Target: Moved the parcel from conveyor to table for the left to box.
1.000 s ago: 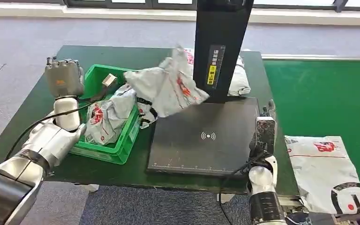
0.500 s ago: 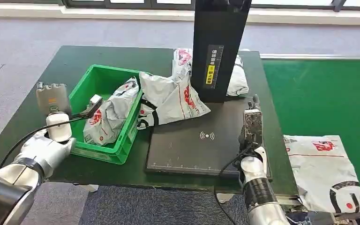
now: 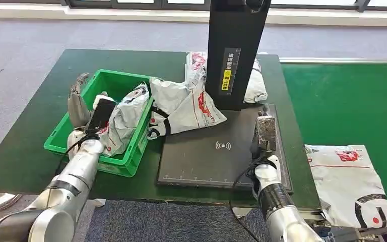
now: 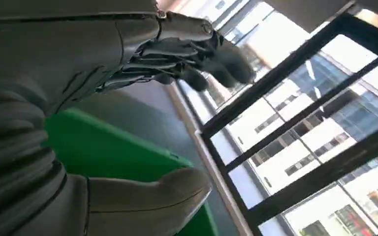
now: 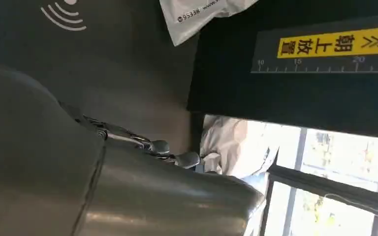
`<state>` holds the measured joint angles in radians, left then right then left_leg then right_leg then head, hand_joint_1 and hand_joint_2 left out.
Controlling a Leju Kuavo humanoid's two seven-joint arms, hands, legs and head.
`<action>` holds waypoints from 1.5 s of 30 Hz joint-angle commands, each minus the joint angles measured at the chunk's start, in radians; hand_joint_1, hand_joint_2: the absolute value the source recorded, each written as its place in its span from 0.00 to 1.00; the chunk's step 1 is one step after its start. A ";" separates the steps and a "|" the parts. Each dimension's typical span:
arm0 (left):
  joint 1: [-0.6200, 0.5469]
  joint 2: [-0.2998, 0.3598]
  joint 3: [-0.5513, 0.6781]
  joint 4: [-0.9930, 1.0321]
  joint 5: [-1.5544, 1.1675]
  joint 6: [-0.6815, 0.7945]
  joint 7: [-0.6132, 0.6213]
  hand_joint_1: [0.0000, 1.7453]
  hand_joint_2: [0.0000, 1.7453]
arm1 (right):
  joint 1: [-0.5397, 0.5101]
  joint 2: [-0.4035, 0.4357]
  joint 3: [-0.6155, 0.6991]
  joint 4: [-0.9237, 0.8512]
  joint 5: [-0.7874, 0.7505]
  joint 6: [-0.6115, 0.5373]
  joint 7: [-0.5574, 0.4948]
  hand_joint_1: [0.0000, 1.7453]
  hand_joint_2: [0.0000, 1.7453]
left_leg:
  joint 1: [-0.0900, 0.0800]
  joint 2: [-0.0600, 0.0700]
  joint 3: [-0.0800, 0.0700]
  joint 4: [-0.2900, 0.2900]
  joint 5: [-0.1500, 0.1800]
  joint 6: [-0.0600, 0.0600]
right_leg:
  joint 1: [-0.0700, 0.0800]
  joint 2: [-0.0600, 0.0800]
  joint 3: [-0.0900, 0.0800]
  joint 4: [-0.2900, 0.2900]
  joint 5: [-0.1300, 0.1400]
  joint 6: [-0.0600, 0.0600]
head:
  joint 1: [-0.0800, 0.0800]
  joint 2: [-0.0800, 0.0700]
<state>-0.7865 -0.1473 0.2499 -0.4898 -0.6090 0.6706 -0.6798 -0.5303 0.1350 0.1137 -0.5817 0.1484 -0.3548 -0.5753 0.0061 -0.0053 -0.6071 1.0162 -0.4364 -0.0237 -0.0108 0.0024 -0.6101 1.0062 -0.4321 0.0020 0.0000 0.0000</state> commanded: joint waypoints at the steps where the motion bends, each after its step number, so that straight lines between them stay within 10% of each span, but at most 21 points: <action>1: -0.061 -0.160 0.005 -0.007 0.279 -0.162 -0.018 0.00 1.00 | -0.114 -0.003 0.101 0.165 -0.042 -0.029 0.002 0.00 0.00 | 0.001 -0.003 -0.001 0.001 0.000 0.000 | 0.001 -0.004 0.000 0.000 -0.001 0.000 | 0.000 0.000; 3: -0.068 -0.161 -0.038 0.029 0.285 -0.197 -0.014 0.00 1.00 | -0.105 -0.002 0.107 0.154 -0.047 -0.028 0.002 0.00 0.00 | 0.000 -0.004 -0.001 0.000 0.001 0.001 | 0.002 -0.004 0.001 0.000 -0.001 0.000 | 0.000 0.000; 4: -0.069 -0.163 -0.069 0.048 0.275 -0.196 0.000 0.00 0.00 | -0.100 -0.002 0.110 0.148 -0.050 -0.028 0.003 0.00 0.00 | 0.001 -0.005 0.000 0.000 0.001 0.001 | 0.002 -0.006 0.002 -0.001 -0.001 0.000 | 0.000 0.000; 9: -0.063 -0.184 -0.208 0.138 0.186 -0.201 0.060 0.00 0.00 | -0.081 0.002 0.121 0.131 -0.055 -0.031 0.008 0.00 0.00 | 0.000 -0.003 0.002 -0.001 0.001 0.001 | 0.001 -0.005 0.004 -0.002 -0.001 0.000 | 0.000 0.000; 10: -0.060 -0.190 -0.232 0.148 0.168 -0.199 0.073 0.00 1.00 | -0.078 0.003 0.122 0.128 -0.057 -0.032 0.008 0.00 0.00 | 0.000 -0.004 0.001 -0.001 0.001 0.001 | 0.000 -0.004 0.002 -0.001 -0.001 0.000 | 0.000 0.000; 27: -0.053 -0.202 -0.815 0.212 -0.035 -0.102 0.485 0.00 1.00 | -0.021 0.001 0.125 0.009 -0.074 -0.060 0.020 0.00 0.00 | -0.001 -0.001 0.001 -0.001 0.000 0.002 | 0.000 -0.002 0.002 -0.001 -0.001 0.000 | 0.000 0.000; 34: -0.069 -0.202 -1.228 0.293 -0.448 -0.314 0.984 0.00 1.00 | 0.053 -0.009 0.181 -0.154 -0.082 -0.074 0.050 0.00 0.00 | 0.000 -0.002 0.002 -0.002 0.000 0.001 | 0.000 -0.003 0.004 -0.002 -0.001 0.000 | 0.000 0.000; 40: -0.040 -0.156 -1.174 0.327 -0.406 -0.684 0.996 0.00 1.00 | -0.016 0.019 0.238 -0.081 -0.081 0.004 0.074 0.00 0.00 | 0.000 0.005 0.004 -0.004 -0.001 0.001 | 0.000 0.004 0.003 -0.003 0.001 -0.001 | 0.000 0.000; 45: -0.028 -0.136 -1.166 0.325 -0.401 -0.713 1.010 0.00 1.00 | -0.024 0.029 0.239 -0.071 -0.080 0.016 0.077 0.00 0.00 | 0.000 0.007 0.005 -0.005 0.000 0.001 | 0.000 0.006 0.004 -0.003 0.002 -0.001 | 0.000 0.000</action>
<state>-0.8254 -0.3548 -0.8301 -0.2502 -1.0170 0.0559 0.3102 -0.4930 0.1476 0.2705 -0.6928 0.0706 -0.3612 -0.5112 0.0066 -0.0071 -0.6073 1.0153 -0.4360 -0.0229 -0.0099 0.0001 -0.6084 1.0063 -0.4325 0.0021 0.0000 0.0000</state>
